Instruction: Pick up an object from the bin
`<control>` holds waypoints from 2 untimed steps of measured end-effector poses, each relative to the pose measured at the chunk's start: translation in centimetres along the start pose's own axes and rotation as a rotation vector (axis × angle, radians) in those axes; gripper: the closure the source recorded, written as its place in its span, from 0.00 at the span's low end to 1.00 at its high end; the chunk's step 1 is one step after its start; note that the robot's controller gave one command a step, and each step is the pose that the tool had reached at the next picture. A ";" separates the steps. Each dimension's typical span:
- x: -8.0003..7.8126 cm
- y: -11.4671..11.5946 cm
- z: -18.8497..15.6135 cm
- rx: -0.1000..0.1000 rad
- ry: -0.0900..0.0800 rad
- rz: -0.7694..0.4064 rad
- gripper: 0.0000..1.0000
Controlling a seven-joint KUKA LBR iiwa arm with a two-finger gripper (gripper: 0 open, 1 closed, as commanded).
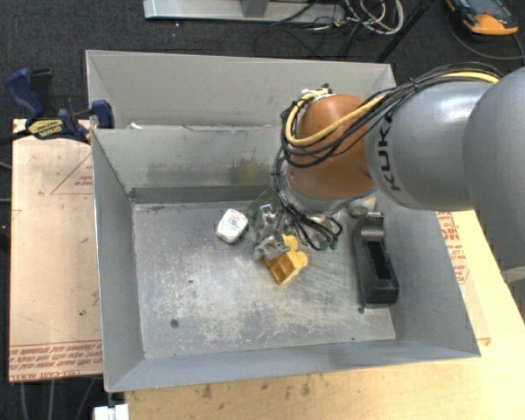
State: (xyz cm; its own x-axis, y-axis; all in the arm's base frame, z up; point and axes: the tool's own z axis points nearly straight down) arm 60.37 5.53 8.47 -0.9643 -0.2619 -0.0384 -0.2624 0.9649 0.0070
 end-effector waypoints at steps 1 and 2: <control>0.0 0.0 0.0 0.000 0.001 0.000 1.00; 0.8 -0.6 -0.1 0.002 0.005 0.117 1.00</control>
Offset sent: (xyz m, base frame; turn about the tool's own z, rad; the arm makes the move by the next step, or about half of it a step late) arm -0.0249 -0.0295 -0.0044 0.3426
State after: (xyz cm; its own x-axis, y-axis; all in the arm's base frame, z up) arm 59.75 4.70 8.51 -0.9885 -0.1474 -0.0326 -0.1478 0.9890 0.0092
